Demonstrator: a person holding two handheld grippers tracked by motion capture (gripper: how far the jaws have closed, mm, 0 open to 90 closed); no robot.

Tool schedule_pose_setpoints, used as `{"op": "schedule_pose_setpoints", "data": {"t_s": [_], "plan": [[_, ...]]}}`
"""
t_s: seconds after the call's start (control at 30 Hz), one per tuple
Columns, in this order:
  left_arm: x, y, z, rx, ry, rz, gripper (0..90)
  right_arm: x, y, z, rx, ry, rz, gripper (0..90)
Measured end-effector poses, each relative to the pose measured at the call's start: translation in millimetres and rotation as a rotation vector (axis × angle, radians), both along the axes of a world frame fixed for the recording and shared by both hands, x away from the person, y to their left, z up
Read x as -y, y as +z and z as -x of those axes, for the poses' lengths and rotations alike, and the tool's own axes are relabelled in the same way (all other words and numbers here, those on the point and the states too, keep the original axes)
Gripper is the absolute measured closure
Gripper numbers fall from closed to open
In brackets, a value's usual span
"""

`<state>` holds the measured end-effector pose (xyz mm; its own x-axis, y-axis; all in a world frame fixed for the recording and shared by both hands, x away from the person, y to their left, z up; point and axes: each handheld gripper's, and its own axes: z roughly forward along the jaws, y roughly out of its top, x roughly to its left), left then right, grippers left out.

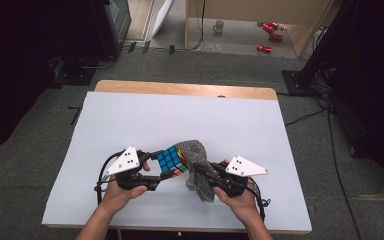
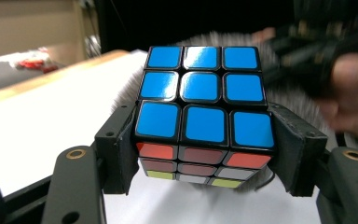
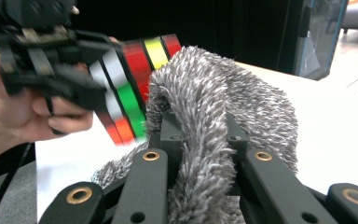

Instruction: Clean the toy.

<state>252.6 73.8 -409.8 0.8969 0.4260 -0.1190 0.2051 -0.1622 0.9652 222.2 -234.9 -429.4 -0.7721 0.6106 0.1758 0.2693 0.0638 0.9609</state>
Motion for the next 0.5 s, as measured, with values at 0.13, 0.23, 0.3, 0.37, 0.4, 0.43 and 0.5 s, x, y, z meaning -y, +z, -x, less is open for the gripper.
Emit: {"op": "schedule_pose_setpoints", "data": {"t_s": [0.13,0.23,0.3,0.37,0.4,0.43,0.5], "plan": [[-7.1,3.8,0.1,0.007,0.033,0.063,34.2,-9.5,-7.6,-0.1,-0.02,0.016,0.009,77.7],[-8.5,4.6,0.0,0.005,0.029,0.068,34.2,-18.5,-9.6,2.1,-0.017,0.03,0.011,77.7],[-7.8,3.7,-0.2,-0.003,0.024,0.062,34.2,-19.2,-8.2,2.9,-0.007,0.022,0.004,77.7],[-6.5,2.7,-0.2,-0.004,0.019,0.061,34.2,-16.1,-6.1,2.9,-0.008,0.011,-0.017,77.7],[-5.7,2.6,-0.1,-0.008,0.015,0.063,34.2,-14.7,-5.7,2.6,-0.01,0.009,-0.026,77.7],[-4.7,2.6,0.1,-0.01,0.012,0.068,34.2,-13.2,-5.5,2.4,-0.013,0.006,-0.032,77.7],[-2.1,2.6,0.8,-0.016,0.0,0.077,34.2,-13.2,-6.8,2.1,-0.02,0.007,-0.032,77.7]]}}
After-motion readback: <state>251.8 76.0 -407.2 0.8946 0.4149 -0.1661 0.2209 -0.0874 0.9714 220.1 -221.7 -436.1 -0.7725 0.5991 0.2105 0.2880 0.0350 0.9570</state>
